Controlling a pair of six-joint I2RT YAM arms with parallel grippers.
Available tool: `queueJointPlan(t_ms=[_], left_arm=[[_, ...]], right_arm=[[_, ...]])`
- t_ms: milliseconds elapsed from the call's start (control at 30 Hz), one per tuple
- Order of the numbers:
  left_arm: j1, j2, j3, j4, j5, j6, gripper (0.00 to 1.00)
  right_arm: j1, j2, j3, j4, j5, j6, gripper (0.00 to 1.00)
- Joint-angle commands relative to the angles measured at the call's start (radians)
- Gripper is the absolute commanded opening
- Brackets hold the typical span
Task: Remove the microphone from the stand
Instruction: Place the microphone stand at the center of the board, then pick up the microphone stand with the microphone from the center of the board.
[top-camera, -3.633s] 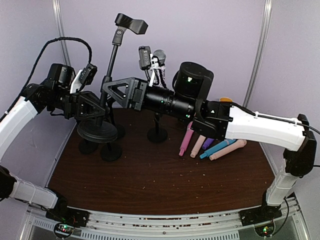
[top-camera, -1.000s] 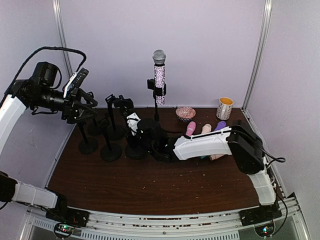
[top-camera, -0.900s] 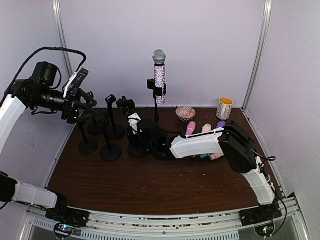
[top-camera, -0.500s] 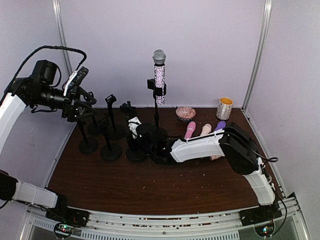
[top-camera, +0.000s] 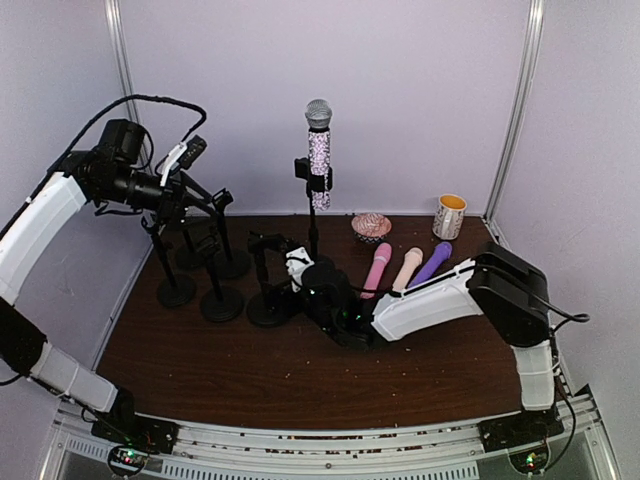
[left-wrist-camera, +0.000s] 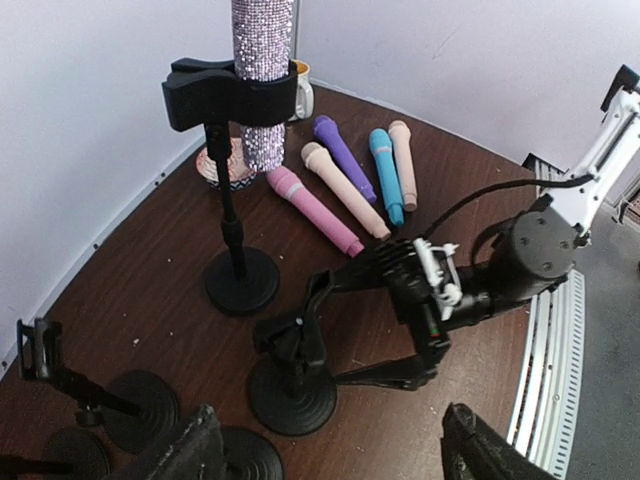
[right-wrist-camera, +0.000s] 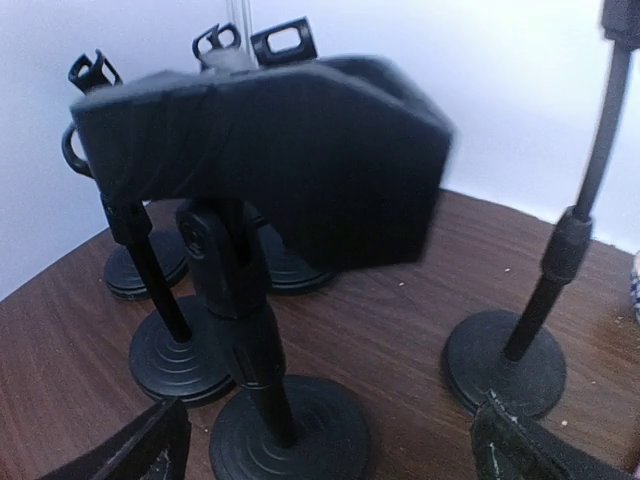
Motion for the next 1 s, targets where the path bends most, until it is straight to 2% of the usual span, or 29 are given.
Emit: queueJointPlan(t_ms=[0,233,333,433,533,600,900,967], left_arm=[[-0.072,0.085,0.090,0.138,-0.069,-0.042,0.77],[-0.119,0.225,0.136,0.171,-0.106,-0.020,0.75],[-0.119,0.242,0.141,0.158,-0.090,-0.013,0.75],[-0.119,0.230,0.137,0.138,-0.069,-0.008,0.78],[-0.119,0.210,0.131,0.107,-0.045,0.000,0.83],[-0.119,0.199,0.130,0.061,-0.027,0.022,0.85],[-0.118,0.167,0.145,-0.078,-0.021,0.058,0.91],[-0.118,0.163,0.162,-0.108,-0.028,0.060,0.95]], right_arm=[[0.034,-0.184,-0.164,0.128,0.084,-0.010,1.00],[0.043,-0.430,-0.305,-0.014,0.168,0.047,1.00],[0.008,-0.523,-0.290,-0.116,0.162,0.042,1.00],[-0.057,-0.572,-0.202,-0.284,0.068,0.028,1.00],[-0.121,-0.562,-0.069,-0.467,-0.038,-0.021,1.00],[-0.158,-0.547,0.014,-0.529,-0.103,-0.067,1.00],[-0.275,-0.412,0.228,-0.626,-0.304,-0.174,1.00],[-0.292,-0.387,0.248,-0.618,-0.353,-0.187,1.00]])
